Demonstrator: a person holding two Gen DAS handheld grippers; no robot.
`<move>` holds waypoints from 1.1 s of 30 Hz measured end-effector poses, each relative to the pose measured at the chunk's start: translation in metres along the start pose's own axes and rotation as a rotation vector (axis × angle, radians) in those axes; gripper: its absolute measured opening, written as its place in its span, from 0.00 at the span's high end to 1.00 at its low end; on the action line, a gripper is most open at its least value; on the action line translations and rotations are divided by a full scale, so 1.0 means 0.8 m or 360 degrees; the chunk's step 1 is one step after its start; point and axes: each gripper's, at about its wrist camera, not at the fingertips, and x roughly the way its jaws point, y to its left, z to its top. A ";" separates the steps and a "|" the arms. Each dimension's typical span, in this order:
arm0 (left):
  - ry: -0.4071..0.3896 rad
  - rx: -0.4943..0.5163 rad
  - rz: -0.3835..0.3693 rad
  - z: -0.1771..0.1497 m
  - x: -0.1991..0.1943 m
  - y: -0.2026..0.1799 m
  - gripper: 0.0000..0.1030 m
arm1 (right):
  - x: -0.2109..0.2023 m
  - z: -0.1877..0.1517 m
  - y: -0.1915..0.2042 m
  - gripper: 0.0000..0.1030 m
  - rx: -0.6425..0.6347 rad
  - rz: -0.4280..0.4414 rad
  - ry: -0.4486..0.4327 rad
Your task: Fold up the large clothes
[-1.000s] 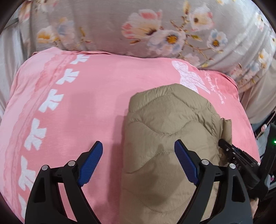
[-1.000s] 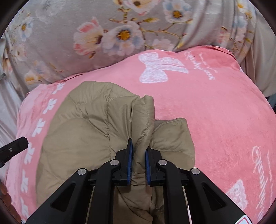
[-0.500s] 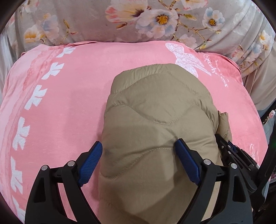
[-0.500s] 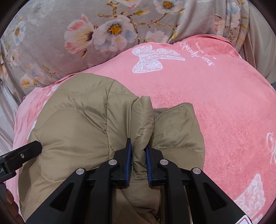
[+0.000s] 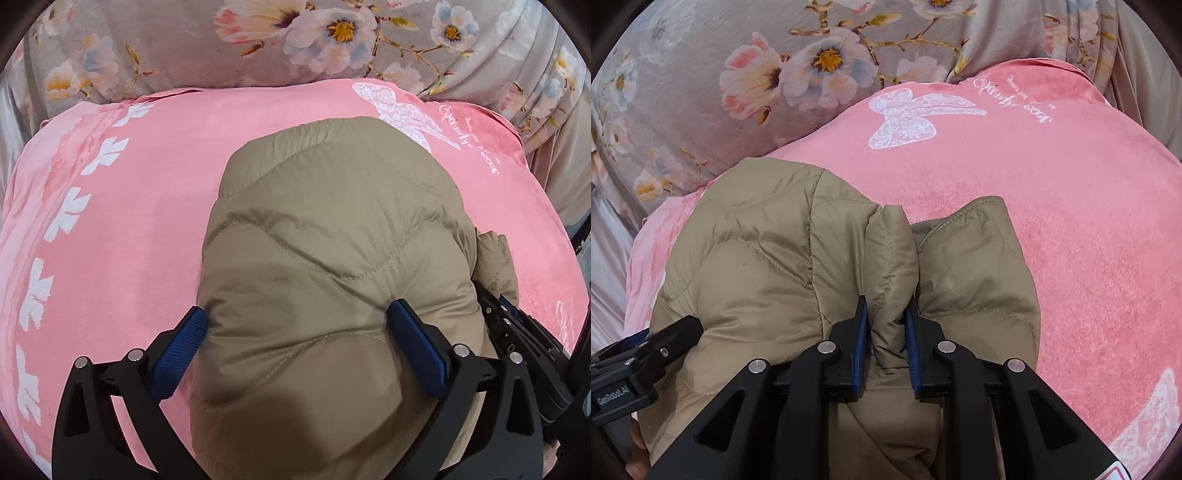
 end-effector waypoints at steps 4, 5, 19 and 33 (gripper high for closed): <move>-0.0015 0.0017 0.0013 -0.003 0.006 -0.003 0.04 | 0.004 -0.001 -0.004 0.84 0.0021 0.0018 -0.0005; -0.0021 0.0022 0.0020 -0.004 0.007 -0.005 0.04 | 0.005 -0.001 -0.005 0.84 0.0029 0.0023 -0.0006; -0.0102 0.0056 0.0067 -0.009 0.019 -0.016 0.04 | 0.010 -0.001 -0.012 0.84 0.0044 0.0040 -0.0020; -0.0208 0.0068 0.0111 -0.017 0.024 -0.019 0.04 | 0.014 0.008 -0.017 0.82 0.0043 0.0047 -0.0016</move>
